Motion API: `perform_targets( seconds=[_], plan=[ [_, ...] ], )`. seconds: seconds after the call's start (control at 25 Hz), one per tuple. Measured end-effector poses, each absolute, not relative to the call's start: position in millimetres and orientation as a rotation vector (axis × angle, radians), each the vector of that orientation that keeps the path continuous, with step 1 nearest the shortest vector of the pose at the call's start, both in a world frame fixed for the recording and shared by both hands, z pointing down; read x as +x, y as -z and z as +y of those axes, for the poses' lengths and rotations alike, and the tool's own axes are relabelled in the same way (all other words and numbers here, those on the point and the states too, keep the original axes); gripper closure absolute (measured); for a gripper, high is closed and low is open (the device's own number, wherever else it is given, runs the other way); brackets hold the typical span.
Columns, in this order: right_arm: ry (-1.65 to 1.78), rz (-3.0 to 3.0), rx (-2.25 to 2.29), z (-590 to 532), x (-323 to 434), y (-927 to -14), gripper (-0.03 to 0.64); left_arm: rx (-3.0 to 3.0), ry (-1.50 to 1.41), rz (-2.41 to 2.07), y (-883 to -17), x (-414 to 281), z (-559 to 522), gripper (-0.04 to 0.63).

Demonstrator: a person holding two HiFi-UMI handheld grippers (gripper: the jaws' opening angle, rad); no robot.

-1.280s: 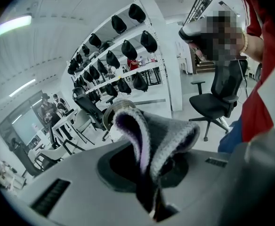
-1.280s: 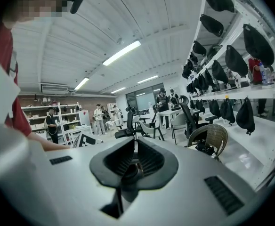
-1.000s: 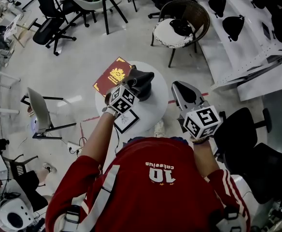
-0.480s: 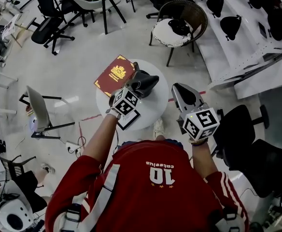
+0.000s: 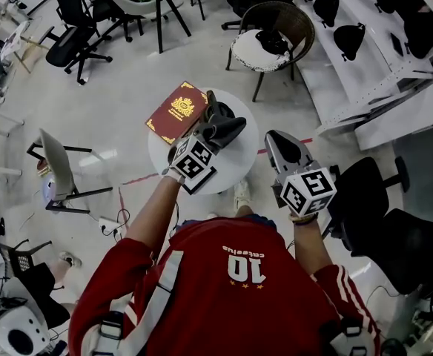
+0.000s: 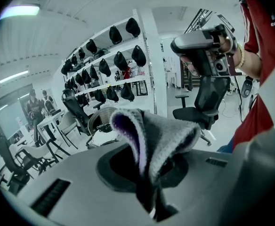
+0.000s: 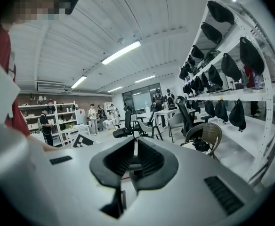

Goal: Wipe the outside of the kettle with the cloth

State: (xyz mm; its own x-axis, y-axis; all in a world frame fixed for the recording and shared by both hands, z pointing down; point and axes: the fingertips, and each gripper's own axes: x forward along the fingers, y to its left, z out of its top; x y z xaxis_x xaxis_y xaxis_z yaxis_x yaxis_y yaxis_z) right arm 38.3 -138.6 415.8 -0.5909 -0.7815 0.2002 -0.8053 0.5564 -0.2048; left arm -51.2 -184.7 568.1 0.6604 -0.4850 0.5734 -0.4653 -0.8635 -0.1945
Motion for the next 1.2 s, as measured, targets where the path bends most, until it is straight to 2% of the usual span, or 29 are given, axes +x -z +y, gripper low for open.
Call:
perform_targets(
  seconds=[0.48,1.2],
  plan=[
    [-0.383,-2.698,1.376,-109.3,27.0,-406.8,0.583,-2.921,0.840,0.870,-538.7,-66.9,-144.6,0.548],
    [-0.394,-2.672,1.385,-118.3,38.1,-414.6,0.583,-2.873,0.613,1.290,-497.2,-165.0,-190.6,0.548]
  ],
)
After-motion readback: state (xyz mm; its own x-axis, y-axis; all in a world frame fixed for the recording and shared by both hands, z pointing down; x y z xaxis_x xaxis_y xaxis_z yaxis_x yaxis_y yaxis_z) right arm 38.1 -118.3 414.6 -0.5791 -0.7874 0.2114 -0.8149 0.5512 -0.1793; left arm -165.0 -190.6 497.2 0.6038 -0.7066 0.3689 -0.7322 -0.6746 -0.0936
